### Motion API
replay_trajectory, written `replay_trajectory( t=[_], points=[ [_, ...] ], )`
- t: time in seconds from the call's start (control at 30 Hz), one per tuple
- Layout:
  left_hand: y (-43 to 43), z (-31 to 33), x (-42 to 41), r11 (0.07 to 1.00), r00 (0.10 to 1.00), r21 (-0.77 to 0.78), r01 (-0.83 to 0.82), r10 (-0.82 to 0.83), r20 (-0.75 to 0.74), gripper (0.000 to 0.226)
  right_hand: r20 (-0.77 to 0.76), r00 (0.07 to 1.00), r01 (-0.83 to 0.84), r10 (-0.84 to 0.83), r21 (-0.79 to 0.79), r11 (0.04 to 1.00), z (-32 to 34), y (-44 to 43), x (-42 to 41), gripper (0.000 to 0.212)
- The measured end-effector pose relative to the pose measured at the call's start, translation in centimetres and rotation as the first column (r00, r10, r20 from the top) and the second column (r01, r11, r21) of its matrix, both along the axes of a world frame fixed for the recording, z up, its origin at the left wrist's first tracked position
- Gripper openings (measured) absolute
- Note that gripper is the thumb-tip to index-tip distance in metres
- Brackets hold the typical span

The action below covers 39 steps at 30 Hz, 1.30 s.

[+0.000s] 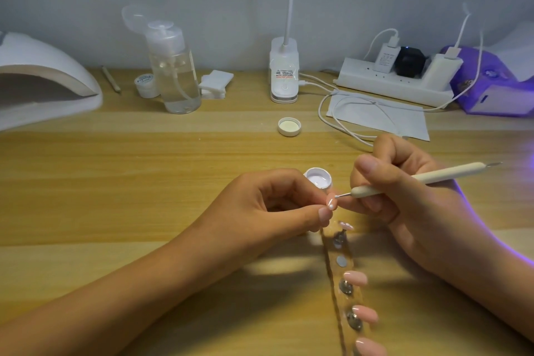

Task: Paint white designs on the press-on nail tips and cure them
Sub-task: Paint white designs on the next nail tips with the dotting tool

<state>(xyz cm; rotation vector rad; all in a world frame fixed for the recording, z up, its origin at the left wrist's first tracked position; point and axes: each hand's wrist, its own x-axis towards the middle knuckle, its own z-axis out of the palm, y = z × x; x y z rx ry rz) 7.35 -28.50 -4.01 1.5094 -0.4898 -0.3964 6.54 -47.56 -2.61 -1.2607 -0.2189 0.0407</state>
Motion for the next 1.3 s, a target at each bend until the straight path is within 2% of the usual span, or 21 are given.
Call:
replay_trajectory(
  t=[1.3],
  points=[
    [0.0, -0.15, 0.08, 1.0, 1.0, 0.011, 0.006, -0.006, 0.029, 0.008, -0.026, 1.0, 0.004, -0.005, -0.019, 1.0, 0.09, 0.1, -0.1, 0.027]
  ],
)
